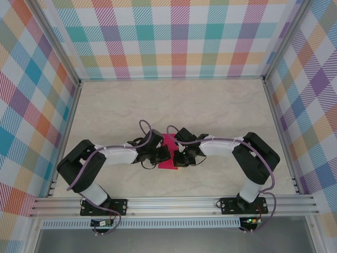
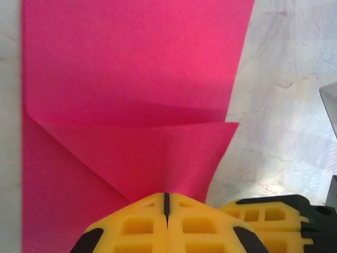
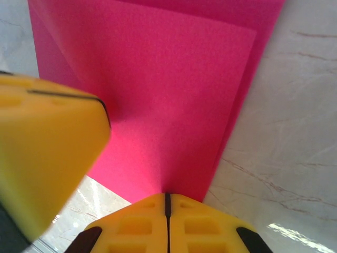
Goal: Fold a paper plane with a square sheet of paper (pick it up from the middle)
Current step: Fold the triangle a second time at the center of the table.
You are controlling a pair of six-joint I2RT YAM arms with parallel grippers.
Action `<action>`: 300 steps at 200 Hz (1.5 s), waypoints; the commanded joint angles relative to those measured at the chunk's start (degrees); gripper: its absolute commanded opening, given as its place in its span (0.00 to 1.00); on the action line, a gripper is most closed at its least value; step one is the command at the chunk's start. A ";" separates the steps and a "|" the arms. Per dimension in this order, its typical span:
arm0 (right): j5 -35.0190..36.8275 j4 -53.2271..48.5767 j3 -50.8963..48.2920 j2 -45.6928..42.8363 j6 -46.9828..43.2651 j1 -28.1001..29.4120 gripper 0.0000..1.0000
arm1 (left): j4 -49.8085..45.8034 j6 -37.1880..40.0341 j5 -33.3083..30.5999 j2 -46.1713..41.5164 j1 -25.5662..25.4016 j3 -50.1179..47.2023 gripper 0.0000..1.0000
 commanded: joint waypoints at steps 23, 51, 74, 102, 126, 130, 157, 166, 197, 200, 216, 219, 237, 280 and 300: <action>0.37 -3.89 -2.10 1.85 1.10 0.18 0.06 | 4.27 -2.54 2.16 2.71 -2.39 -1.03 0.01; 0.38 -4.03 -2.13 2.10 1.15 0.22 0.06 | 3.98 -2.99 1.76 4.22 -2.79 -1.55 0.01; 0.63 -4.50 -2.39 2.20 1.01 0.22 0.06 | 2.00 -2.59 -0.54 4.89 -2.87 -1.96 0.01; 1.47 -5.42 -2.90 2.62 0.36 0.22 0.06 | 0.88 -1.43 -2.75 4.61 -2.01 -2.32 0.01; 2.28 -6.37 -3.27 3.52 -0.38 0.23 0.06 | -0.08 1.19 -2.98 4.37 0.00 -1.88 0.01; 2.37 -6.35 -3.27 3.67 -0.47 0.22 0.06 | -0.35 1.82 -2.95 4.33 0.43 -1.65 0.01; 2.72 -6.53 -3.75 4.22 -0.81 0.23 0.06 | 0.32 5.04 -1.45 4.28 4.68 -1.23 0.01; 2.87 -6.62 -3.84 4.31 -0.83 0.22 0.06 | 1.08 5.81 -0.63 4.39 6.14 -1.35 0.01; 2.22 -5.81 -4.33 4.31 -0.60 0.22 0.06 | 2.51 6.73 0.30 4.30 11.15 -2.74 0.01; 2.20 -5.82 -4.33 4.34 -0.57 0.22 0.06 | 2.61 6.75 0.22 4.31 11.52 -2.90 0.01; 2.12 -5.65 -4.46 4.25 -0.39 0.22 0.05 | 2.66 6.86 0.30 4.99 13.52 -3.02 0.01; 2.11 -5.66 -4.41 4.23 -0.39 0.22 0.06 | 2.74 6.89 0.22 4.99 13.89 -3.03 0.01; 2.16 -5.59 -4.48 3.97 -0.39 0.26 0.06 | 1.74 7.40 -0.24 4.71 15.52 -2.36 0.01; 1.79 -5.49 -4.54 3.88 -0.48 0.22 0.06 | -3.51 10.32 -1.97 0.91 19.11 0.03 0.01; 1.71 -5.65 -4.29 3.42 -0.71 0.22 0.06 | -4.92 11.17 -0.16 -2.16 19.36 0.88 0.01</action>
